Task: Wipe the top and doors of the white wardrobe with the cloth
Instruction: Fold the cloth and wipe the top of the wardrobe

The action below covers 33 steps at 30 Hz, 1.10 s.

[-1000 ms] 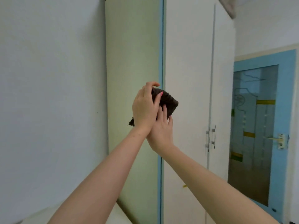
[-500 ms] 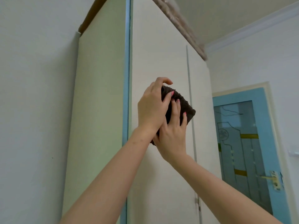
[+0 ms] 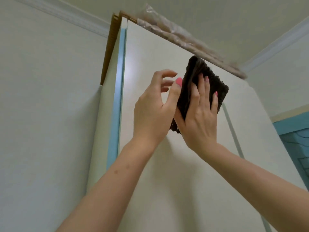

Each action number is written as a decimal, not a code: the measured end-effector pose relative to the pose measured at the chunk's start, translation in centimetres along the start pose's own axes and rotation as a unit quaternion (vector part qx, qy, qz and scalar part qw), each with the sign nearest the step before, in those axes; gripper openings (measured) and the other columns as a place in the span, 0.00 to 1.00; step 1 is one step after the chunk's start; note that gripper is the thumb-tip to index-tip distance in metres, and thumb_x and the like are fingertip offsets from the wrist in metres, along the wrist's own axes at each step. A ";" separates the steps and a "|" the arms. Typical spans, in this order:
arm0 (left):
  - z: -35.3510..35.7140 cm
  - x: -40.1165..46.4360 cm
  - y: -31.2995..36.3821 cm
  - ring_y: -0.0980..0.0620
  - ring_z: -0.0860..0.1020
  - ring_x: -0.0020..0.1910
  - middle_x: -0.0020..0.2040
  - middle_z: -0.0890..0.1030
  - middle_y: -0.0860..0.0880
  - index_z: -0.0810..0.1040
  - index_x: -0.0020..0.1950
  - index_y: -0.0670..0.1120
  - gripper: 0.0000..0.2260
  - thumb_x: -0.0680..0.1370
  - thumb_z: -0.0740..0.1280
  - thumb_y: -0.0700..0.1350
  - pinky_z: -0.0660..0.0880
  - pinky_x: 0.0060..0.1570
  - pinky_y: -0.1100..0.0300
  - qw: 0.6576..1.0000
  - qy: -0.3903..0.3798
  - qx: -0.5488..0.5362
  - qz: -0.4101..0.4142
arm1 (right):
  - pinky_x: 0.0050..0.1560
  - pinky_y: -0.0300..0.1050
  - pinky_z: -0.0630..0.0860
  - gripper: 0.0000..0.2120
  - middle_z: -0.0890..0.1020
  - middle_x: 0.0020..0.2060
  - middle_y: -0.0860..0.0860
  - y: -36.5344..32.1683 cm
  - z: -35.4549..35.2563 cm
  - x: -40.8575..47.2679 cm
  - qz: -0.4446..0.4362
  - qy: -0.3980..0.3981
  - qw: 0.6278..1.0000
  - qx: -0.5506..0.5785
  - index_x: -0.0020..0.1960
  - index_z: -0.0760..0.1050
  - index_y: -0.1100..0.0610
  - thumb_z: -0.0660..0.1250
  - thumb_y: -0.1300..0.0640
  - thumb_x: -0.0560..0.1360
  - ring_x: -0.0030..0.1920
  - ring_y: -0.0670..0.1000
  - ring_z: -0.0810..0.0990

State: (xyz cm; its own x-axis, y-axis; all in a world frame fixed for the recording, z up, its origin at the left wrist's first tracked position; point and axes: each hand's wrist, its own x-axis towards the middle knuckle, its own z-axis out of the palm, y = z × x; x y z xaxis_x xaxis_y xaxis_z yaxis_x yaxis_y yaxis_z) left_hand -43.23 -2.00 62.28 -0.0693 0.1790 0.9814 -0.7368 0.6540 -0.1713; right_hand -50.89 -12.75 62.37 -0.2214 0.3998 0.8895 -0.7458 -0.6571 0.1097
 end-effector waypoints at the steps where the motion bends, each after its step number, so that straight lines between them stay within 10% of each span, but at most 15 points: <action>1: 0.3 -0.1 -0.5 0.63 0.77 0.52 0.52 0.79 0.60 0.72 0.58 0.56 0.11 0.78 0.58 0.56 0.74 0.52 0.62 0.999 0.003 0.043 -0.001 | 0.74 0.60 0.50 0.31 0.59 0.76 0.61 0.7 0.7 0.9 0.016 0.001 0.999 0.036 0.75 0.56 0.63 0.61 0.48 0.80 0.77 0.59 0.54; 13: -0.1 2.3 -2.3 0.56 0.54 0.74 0.74 0.61 0.55 0.61 0.72 0.58 0.22 0.77 0.58 0.53 0.52 0.72 0.53 0.863 -0.101 0.496 0.004 | 0.74 0.67 0.47 0.36 0.46 0.78 0.59 -0.6 7.1 14.7 -0.029 -0.082 0.978 0.192 0.78 0.37 0.51 0.56 0.51 0.79 0.78 0.59 0.42; 24: -3.2 3.5 -3.3 0.57 0.54 0.74 0.74 0.61 0.57 0.60 0.70 0.60 0.21 0.77 0.55 0.56 0.52 0.72 0.53 0.828 -0.106 0.550 0.014 | 0.70 0.72 0.39 0.37 0.44 0.78 0.59 -3.3 13.3 19.6 0.020 -0.256 0.945 0.204 0.78 0.44 0.40 0.46 0.25 0.73 0.77 0.62 0.40; 33: -2.4 2.7 -4.3 0.56 0.60 0.72 0.71 0.66 0.56 0.63 0.69 0.59 0.20 0.77 0.57 0.54 0.59 0.69 0.51 0.843 -0.091 0.531 0.012 | 0.72 0.67 0.36 0.26 0.47 0.79 0.55 -3.5 13.9 16.5 -0.045 -0.223 0.952 0.205 0.76 0.52 0.38 0.48 0.35 0.79 0.78 0.58 0.40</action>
State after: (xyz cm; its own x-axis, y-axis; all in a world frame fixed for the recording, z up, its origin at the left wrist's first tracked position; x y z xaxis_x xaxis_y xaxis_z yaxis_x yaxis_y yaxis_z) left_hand -38.66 -2.59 65.44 -0.1227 0.0043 0.9924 -0.9137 -0.3908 -0.1113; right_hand -43.21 -12.72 82.86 0.1890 0.2142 0.9583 -0.4201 -0.8644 0.2761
